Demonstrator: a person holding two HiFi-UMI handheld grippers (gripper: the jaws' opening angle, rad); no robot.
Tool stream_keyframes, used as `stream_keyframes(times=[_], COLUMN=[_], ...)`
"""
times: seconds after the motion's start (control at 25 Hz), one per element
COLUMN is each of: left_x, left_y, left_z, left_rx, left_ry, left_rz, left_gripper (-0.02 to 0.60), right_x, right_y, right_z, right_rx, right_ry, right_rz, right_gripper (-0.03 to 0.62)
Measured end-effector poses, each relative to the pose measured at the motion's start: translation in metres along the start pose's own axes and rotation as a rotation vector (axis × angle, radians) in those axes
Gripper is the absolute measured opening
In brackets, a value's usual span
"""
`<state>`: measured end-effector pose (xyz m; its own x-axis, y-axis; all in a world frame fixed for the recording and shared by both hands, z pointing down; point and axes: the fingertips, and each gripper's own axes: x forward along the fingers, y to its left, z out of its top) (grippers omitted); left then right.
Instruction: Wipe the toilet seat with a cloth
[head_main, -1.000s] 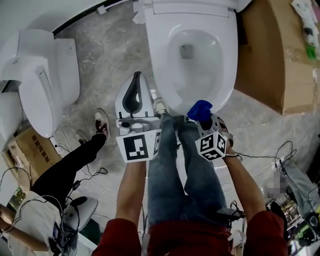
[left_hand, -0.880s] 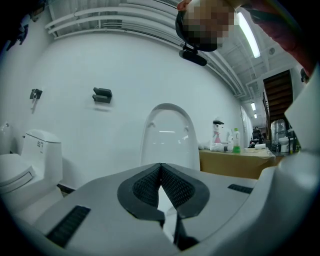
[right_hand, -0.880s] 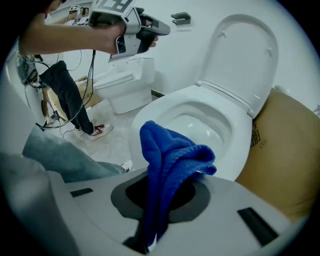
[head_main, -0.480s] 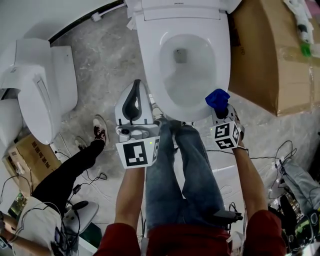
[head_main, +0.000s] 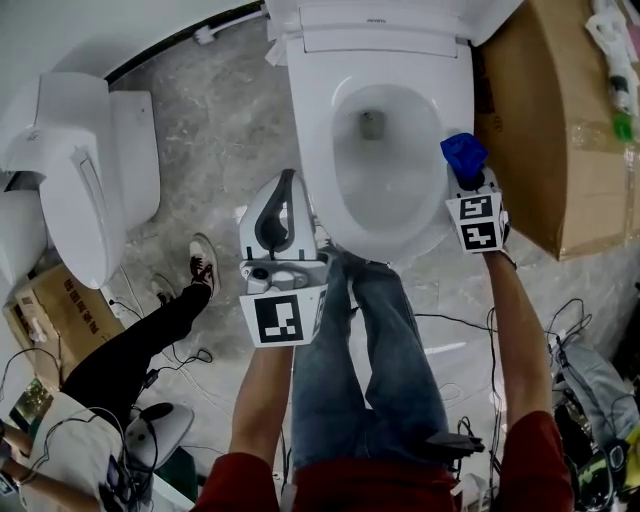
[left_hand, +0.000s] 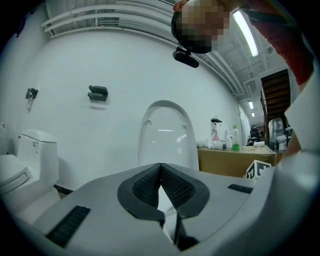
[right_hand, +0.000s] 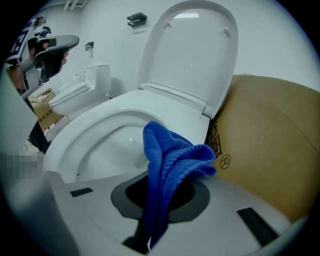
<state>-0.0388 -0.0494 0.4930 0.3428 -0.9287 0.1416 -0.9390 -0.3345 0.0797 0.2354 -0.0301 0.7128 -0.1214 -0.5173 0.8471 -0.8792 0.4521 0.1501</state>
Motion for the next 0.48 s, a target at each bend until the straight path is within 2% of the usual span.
stream_keyframes(times=[0.16,0.48], left_x=[0.003,0.006], left_y=[0.006,0.027], left_z=[-0.001,-0.004], left_rx=[-0.001,0.001], left_ry=[0.005,0.018], left_rz=[0.007,0.025], left_gripper=[0.015,0.017], right_x=[0.026,0.068], right_y=[-0.03,-0.082], right_z=[0.032,0.094], right_rx=[0.046,0.219], right_ry=[-0.023,-0.04], right_rz=[-0.016,-0.075], right_gripper=[0.057,0.057])
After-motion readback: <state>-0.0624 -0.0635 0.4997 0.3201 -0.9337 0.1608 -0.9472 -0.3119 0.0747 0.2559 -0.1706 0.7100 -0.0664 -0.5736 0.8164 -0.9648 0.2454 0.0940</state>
